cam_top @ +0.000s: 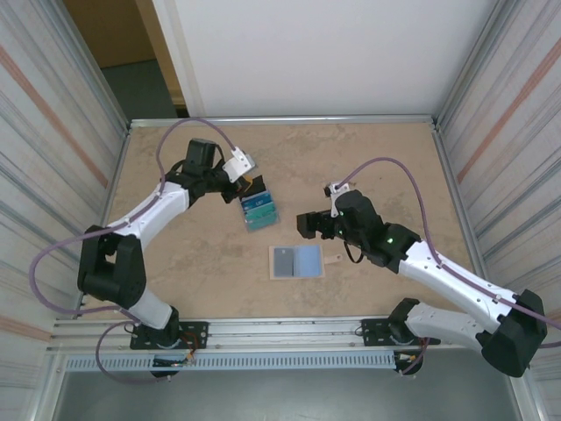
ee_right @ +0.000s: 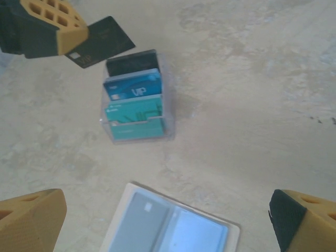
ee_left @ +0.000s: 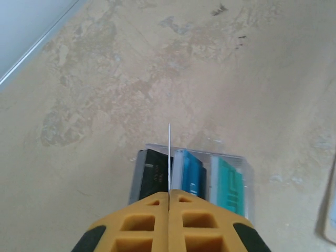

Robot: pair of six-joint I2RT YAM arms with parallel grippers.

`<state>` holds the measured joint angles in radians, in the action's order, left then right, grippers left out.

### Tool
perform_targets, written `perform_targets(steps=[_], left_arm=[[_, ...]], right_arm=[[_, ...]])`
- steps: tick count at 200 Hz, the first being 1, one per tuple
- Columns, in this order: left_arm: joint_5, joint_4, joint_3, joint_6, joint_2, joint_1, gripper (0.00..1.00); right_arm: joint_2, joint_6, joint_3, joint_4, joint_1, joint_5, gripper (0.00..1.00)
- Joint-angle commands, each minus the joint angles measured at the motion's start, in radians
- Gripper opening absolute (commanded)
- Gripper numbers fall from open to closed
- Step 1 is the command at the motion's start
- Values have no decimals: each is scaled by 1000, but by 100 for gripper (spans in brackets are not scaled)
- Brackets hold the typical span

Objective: Take the credit cards out of the card holder

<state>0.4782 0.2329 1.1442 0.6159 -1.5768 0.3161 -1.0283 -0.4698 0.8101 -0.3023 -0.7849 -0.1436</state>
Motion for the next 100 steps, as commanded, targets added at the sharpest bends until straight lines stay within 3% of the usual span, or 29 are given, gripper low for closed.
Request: perform_targets(steps=[1,100], left_arm=[[79,-38,51,51,-48,-17,0],[50,25,130,93,-224,-30,0]], right_arm=[[0,-47,40,-29,3,-72,99],[32,-71,28,-50,11,-102,99]])
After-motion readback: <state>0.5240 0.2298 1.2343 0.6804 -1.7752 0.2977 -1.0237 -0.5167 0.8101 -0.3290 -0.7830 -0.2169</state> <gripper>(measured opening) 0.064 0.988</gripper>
